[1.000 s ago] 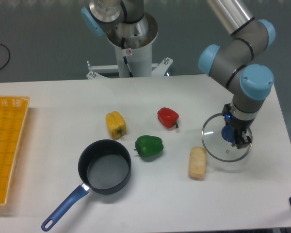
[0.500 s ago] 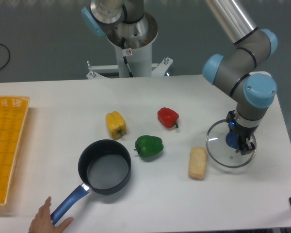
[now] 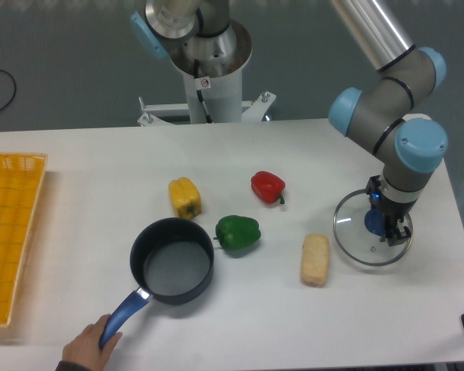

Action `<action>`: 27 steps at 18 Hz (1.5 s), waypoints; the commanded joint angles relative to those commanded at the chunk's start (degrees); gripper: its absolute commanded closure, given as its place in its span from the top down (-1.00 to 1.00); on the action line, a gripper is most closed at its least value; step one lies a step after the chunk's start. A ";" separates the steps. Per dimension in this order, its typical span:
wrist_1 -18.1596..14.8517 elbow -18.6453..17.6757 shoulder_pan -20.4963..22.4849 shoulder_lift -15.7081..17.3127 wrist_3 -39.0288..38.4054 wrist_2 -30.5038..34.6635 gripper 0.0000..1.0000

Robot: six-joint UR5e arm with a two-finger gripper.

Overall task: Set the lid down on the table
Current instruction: 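Lower the glass lid flat onto the table beside the sponge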

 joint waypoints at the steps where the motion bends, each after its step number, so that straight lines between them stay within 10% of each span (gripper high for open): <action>1: 0.00 0.09 0.09 -0.35 0.00 0.00 0.25; 27: 2.55 0.00 0.09 -2.11 -0.09 -0.79 0.24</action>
